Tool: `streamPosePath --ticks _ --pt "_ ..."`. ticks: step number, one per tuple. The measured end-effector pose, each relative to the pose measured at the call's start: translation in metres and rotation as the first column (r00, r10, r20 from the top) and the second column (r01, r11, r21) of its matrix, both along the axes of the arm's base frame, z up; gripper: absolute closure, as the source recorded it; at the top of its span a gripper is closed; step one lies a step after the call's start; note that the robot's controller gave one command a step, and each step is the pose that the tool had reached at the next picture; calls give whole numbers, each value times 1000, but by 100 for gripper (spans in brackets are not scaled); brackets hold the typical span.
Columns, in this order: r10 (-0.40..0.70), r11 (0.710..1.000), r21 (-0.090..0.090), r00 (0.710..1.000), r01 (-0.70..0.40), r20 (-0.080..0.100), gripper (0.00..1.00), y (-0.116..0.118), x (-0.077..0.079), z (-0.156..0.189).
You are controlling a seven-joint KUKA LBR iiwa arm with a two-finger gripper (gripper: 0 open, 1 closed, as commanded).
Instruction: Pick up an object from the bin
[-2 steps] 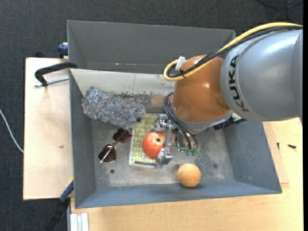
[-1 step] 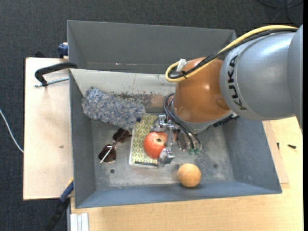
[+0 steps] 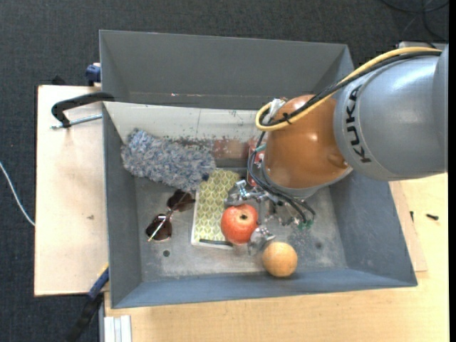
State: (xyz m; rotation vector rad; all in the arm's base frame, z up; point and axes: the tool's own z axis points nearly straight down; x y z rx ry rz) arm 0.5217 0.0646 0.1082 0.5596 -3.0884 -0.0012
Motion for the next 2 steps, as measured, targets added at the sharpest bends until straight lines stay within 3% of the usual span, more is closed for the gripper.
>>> streamPosePath --ticks 1,2 --pt "169 986 0 986 -169 7 0 0 19 -16" --pt "456 890 -1 889 -457 39 100 -29 32 -26"
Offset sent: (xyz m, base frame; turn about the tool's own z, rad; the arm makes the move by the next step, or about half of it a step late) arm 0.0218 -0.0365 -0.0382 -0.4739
